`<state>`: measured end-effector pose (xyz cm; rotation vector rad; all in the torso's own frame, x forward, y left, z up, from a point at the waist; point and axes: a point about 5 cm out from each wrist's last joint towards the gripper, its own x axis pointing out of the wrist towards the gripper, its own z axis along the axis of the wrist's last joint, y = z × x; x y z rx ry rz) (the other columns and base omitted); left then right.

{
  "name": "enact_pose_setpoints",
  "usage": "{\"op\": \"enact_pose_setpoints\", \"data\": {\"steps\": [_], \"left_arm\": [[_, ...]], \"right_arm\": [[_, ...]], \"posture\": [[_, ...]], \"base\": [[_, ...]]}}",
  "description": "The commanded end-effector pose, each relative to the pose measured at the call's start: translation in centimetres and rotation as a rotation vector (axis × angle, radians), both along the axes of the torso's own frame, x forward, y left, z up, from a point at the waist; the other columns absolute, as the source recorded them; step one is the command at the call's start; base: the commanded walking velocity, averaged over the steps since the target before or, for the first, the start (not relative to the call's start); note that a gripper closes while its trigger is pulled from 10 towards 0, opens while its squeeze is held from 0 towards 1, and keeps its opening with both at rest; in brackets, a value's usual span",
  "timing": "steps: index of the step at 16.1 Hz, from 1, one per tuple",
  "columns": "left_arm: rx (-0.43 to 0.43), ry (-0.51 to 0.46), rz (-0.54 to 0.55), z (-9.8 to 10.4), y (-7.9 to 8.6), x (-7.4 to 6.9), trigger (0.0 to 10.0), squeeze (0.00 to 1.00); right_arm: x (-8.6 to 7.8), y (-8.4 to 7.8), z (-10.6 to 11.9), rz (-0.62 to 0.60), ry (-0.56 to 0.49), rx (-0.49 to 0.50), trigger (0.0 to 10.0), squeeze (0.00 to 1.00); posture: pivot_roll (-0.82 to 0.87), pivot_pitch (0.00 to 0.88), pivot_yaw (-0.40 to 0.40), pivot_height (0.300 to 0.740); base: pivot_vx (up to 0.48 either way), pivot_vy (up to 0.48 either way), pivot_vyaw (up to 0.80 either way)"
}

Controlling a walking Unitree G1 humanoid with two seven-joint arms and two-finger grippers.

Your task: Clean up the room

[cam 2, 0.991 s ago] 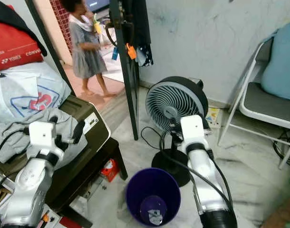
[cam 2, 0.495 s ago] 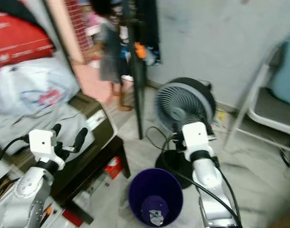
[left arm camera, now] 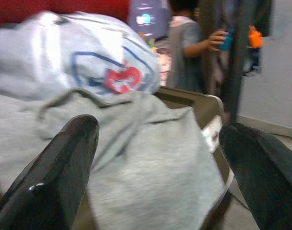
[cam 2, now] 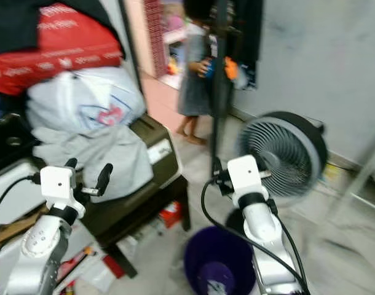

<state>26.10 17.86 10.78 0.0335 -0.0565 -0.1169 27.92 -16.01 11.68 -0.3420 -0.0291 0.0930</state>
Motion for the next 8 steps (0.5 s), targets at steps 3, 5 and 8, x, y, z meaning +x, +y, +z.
{"op": "enact_pose_setpoints", "data": {"steps": [3, 5, 8], "left_arm": [[0.007, -0.002, 0.076, 0.19, 0.66, 0.35, 10.0, 0.0], [0.008, -0.006, 0.089, 0.21, 0.91, 0.62, 10.0, 0.0], [0.009, -0.013, 0.094, 0.32, 0.7, 0.98, 10.0, 0.0]], "right_arm": [[0.11, 0.7, 0.58, 0.037, -0.022, -0.001, 10.0, 0.0], [0.22, 0.64, 0.74, 0.042, -0.029, -0.006, 10.0, 0.0], [0.32, 0.67, 0.81, 0.058, -0.034, -0.015, 10.0, 0.0]], "posture": [[-0.22, 0.0, 0.066, 0.74], [-0.22, 0.0, 0.066, 0.74], [-0.23, 0.0, 0.065, 0.74]], "base": [[0.0, 0.0, 0.8], [0.0, 0.0, 0.8], [0.0, 0.0, 0.8]]}}
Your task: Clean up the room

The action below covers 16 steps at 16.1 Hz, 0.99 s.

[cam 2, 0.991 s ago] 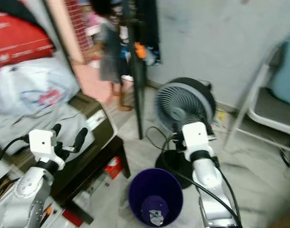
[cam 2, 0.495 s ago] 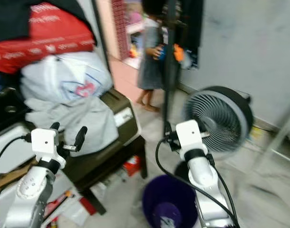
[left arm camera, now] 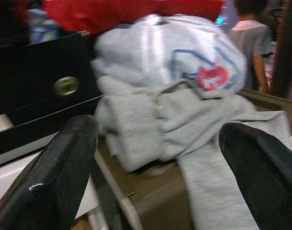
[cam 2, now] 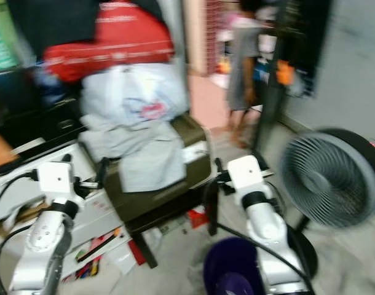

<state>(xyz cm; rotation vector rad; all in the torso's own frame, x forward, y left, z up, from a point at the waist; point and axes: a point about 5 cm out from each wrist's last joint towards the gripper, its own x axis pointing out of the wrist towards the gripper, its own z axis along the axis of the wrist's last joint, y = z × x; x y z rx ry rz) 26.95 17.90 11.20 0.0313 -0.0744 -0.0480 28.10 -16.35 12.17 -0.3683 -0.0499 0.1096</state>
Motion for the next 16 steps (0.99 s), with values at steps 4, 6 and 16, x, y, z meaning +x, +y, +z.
{"op": "enact_pose_setpoints", "data": {"steps": [4, 6, 16], "left_arm": [[0.023, 0.006, 0.048, -0.4, 0.5, 0.2, 10.0, 0.0], [0.023, 0.012, 0.063, -0.6, 0.6, 0.1, 10.0, 0.0], [0.033, 0.013, 0.094, -0.7, 0.9, 0.3, 10.0, 0.0]], "right_arm": [[0.3, 1.2, 0.4, 0.052, -0.017, 0.007, 10.0, 0.0], [0.4, 1.3, 0.4, 0.059, -0.017, 0.011, 10.0, 0.0], [0.5, 1.9, 0.4, 0.097, -0.007, 0.029, 10.0, 0.0]], "posture": [[-0.23, 0.0, 0.062, 0.74], [-0.22, 0.0, 0.058, 0.74], [-0.22, 0.0, 0.05, 0.74]], "base": [[0.0, 0.0, 0.8], [0.0, 0.0, 0.8], [0.0, 0.0, 0.8]]}}
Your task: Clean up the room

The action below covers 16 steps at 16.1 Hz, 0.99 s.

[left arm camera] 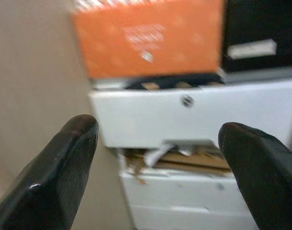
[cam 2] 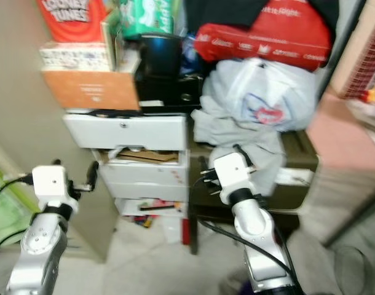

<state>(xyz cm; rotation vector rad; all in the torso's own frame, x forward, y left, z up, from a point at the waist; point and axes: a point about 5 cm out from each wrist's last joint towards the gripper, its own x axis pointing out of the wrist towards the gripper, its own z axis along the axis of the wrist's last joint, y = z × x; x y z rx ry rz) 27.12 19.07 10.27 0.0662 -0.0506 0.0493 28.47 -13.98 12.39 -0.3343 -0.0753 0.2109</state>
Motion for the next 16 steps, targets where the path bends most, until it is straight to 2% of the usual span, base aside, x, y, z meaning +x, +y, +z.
{"op": "enact_pose_setpoints", "data": {"steps": [1, 4, 9, 10, 16], "left_arm": [[0.004, -0.012, 0.002, 0.28, -0.16, 0.19, 10.0, 0.0], [0.011, 0.003, 0.048, -0.16, 0.26, -0.04, 10.0, 0.0], [0.009, 0.002, 0.022, 0.05, 0.05, 0.02, 10.0, 0.0], [0.037, 0.005, 0.031, 0.07, -0.07, 0.04, 10.0, 0.0], [0.045, 0.015, 0.063, -0.15, 0.21, 0.05, 10.0, 0.0]], "right_arm": [[0.14, -0.29, 0.27, -0.002, -0.004, 0.0, 10.0, 0.0], [0.51, 0.38, 0.63, 0.025, -0.013, 0.005, 10.0, 0.0], [0.74, 0.34, 0.71, 0.026, -0.009, 0.011, 10.0, 0.0], [0.78, 0.36, 0.76, 0.027, -0.01, 0.013, 10.0, 0.0], [0.84, 0.42, 0.92, 0.035, -0.016, 0.018, 10.0, 0.0]], "posture": [[-0.22, 0.0, 0.05, 0.74], [-0.23, 0.0, 0.058, 0.74], [-0.22, 0.0, 0.05, 0.74], [-0.22, 0.0, 0.051, 0.74], [-0.22, 0.0, 0.05, 0.74]], "base": [[0.0, 0.0, 0.8], [0.0, 0.0, 0.8], [0.0, 0.0, 0.8], [0.0, 0.0, 0.8], [0.0, 0.0, 0.8]]}}
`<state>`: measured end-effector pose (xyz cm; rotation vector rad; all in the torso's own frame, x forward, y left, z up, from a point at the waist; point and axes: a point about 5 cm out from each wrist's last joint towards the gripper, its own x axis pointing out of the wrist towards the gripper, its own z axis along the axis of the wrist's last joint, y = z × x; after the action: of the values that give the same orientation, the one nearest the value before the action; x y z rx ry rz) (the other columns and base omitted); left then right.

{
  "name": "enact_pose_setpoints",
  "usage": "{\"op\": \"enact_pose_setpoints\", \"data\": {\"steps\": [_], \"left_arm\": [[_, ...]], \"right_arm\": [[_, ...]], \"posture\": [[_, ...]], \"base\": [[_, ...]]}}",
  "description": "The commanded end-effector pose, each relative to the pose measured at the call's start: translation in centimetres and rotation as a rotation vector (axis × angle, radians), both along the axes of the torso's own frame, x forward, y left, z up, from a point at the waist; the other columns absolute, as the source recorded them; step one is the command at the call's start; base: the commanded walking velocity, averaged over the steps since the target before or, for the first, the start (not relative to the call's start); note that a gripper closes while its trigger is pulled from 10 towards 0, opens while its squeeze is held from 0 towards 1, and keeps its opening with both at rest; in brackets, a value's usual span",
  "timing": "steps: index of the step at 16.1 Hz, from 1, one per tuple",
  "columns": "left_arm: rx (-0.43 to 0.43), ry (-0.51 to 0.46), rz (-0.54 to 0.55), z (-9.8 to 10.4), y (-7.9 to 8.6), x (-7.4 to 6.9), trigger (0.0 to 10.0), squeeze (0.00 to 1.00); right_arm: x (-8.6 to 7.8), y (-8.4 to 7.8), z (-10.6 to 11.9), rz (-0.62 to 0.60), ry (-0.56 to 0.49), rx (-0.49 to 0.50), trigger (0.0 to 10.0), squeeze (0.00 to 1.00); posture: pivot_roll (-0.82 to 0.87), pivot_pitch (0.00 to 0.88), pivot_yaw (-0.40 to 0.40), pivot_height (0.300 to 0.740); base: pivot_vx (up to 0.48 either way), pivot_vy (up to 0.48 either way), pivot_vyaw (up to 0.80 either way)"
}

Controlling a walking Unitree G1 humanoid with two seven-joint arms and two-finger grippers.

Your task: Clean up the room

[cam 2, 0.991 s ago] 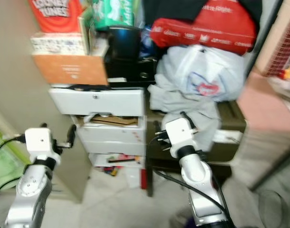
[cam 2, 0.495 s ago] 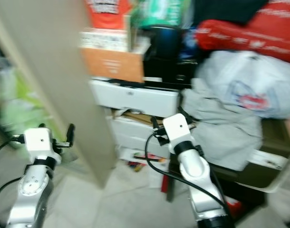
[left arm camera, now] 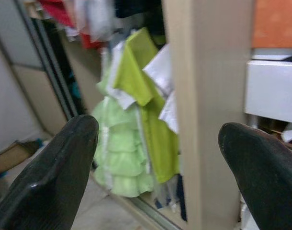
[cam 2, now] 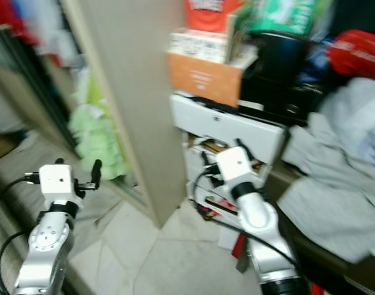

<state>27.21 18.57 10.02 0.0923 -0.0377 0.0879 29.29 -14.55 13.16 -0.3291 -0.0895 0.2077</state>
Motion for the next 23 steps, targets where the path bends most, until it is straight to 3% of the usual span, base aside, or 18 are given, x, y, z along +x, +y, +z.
{"op": "enact_pose_setpoints", "data": {"steps": [1, 12, 14, 23], "left_arm": [[0.021, 0.003, 0.025, 0.12, 0.74, -0.03, 10.0, 0.0], [0.043, -0.006, 0.047, 0.3, 0.78, 0.29, 10.0, 0.0], [0.007, -0.005, 0.01, 0.21, 0.61, 0.23, 10.0, 0.0], [0.008, -0.001, 0.017, 0.15, 0.75, 0.27, 10.0, 0.0]], "right_arm": [[0.04, 1.08, 0.2, 0.039, -0.004, 0.012, 10.0, 0.0], [0.14, 1.27, 0.26, 0.054, -0.008, 0.018, 10.0, 0.0], [0.18, 1.28, 0.34, 0.059, -0.011, 0.02, 10.0, 0.0], [0.23, 1.56, 0.36, 0.077, -0.012, 0.023, 10.0, 0.0]], "posture": [[-0.22, 0.0, 0.048, 0.74], [-0.22, 0.0, 0.052, 0.74], [-0.22, 0.0, 0.052, 0.74], [-0.22, 0.0, 0.054, 0.74]], "base": [[0.0, 0.0, 0.8], [0.0, 0.0, 0.8], [0.0, 0.0, 0.8], [0.0, 0.0, 0.8]]}}
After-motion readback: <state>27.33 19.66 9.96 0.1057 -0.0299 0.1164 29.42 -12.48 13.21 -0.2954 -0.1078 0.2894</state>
